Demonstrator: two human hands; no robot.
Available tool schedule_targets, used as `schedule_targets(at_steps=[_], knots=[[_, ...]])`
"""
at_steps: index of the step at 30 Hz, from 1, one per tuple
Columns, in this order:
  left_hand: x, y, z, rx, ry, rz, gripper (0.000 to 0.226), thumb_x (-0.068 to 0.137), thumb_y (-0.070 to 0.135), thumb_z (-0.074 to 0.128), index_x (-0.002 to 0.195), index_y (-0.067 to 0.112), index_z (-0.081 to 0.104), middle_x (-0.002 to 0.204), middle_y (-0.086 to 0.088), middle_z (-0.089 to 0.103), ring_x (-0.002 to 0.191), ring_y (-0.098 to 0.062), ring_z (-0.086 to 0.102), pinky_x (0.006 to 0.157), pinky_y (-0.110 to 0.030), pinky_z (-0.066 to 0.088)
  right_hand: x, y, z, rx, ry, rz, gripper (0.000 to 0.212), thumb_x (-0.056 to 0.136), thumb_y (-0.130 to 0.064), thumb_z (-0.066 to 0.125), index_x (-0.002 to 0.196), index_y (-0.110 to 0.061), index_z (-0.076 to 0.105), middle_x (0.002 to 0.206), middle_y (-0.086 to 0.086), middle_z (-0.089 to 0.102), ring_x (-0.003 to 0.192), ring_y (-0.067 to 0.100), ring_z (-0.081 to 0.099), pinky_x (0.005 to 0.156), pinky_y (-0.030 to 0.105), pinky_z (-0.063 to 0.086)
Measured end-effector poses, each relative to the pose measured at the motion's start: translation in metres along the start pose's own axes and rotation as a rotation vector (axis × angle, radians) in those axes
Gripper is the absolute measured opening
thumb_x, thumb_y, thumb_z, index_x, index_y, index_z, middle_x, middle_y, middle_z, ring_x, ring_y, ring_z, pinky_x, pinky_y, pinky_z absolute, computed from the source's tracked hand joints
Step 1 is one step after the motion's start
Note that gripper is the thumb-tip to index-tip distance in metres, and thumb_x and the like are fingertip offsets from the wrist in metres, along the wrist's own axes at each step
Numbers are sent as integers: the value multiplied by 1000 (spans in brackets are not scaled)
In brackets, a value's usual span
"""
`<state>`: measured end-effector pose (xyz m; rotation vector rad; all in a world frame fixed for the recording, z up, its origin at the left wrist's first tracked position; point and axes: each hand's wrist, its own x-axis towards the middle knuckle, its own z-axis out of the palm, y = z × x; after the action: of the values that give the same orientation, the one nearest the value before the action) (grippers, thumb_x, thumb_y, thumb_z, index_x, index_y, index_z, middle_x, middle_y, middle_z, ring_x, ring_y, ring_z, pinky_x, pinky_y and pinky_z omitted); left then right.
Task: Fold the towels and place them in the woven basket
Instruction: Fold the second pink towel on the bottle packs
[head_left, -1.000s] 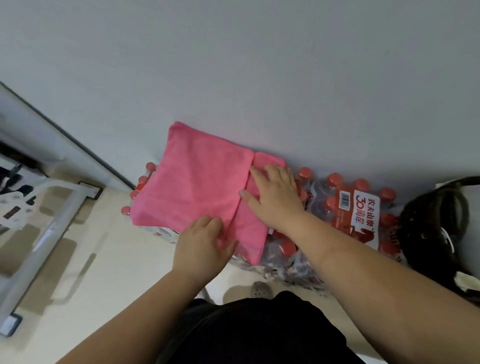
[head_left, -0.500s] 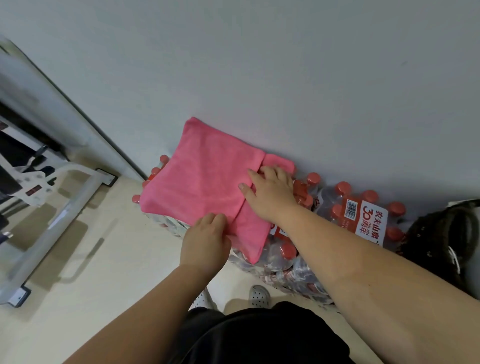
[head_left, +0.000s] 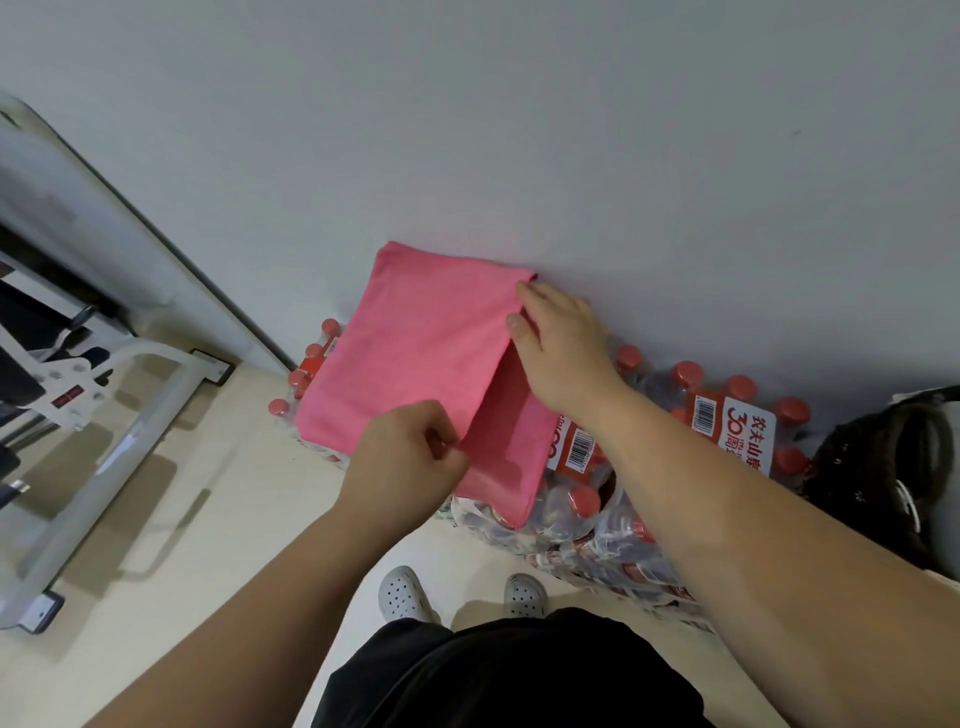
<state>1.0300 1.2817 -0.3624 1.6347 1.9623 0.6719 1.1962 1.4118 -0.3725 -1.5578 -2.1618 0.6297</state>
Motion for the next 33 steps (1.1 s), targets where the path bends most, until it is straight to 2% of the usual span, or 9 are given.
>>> schedule_targets(at_steps=[4,9,12,15,17,24,26,30,33], knots=[[-12,16,7,34,-96,121,13,65,9,62,69,21,61,58,10,54,59,-6,51,53,-27,42,-15,17,-10,44,61,29,51,103,-39,42,149,-15,44,154,5,42,139,29,34,116,41,25],[-15,0,55,93,-249,53,23,73,4,57,86,20,69,72,8,58,70,-18,53,61,-29,42,-33,45,8,-209,-318,160,64,101,-48,41,158,-26,21,163,-4,21,148,27,16,117,50,20],[-15,-5,65,121,-226,50,28,76,3,55,90,21,72,77,11,54,73,-16,50,65,-25,37,-39,51,12,-260,-319,115,68,100,-49,42,159,-28,15,164,-7,18,148,25,13,117,51,18],[-13,-2,62,123,-257,48,26,74,4,56,87,20,72,75,9,58,75,-20,58,66,-28,44,-39,50,10,-252,-313,122,66,100,-47,42,158,-28,16,164,-6,19,148,25,14,117,50,18],[-14,1,54,132,-262,42,21,71,7,59,83,21,70,72,8,61,72,-21,59,64,-29,47,-37,46,4,-199,-273,136,64,101,-47,42,158,-27,21,163,-5,22,148,26,17,117,50,19],[-28,20,29,63,-142,143,11,66,14,62,71,24,62,60,12,56,58,-5,52,52,-22,39,-47,35,-23,27,153,25,52,101,-39,48,147,-16,46,152,3,45,141,23,35,118,43,29],[-29,21,41,82,-186,125,9,68,15,60,73,22,62,62,10,57,60,-9,53,55,-27,44,-48,41,-19,-53,65,76,55,100,-43,47,149,-17,43,154,2,41,142,26,33,117,47,28],[-21,6,73,159,-339,61,7,79,17,55,79,19,61,70,6,58,69,-23,54,61,-32,46,-51,54,-2,-269,-290,184,69,97,-53,46,156,-22,27,162,-2,23,146,31,20,115,53,22],[-17,4,77,154,-363,55,12,80,31,58,77,19,60,71,3,63,70,-24,58,61,-32,48,-54,55,4,-295,-257,189,70,97,-57,43,155,-22,26,162,2,21,146,33,18,114,54,22]])
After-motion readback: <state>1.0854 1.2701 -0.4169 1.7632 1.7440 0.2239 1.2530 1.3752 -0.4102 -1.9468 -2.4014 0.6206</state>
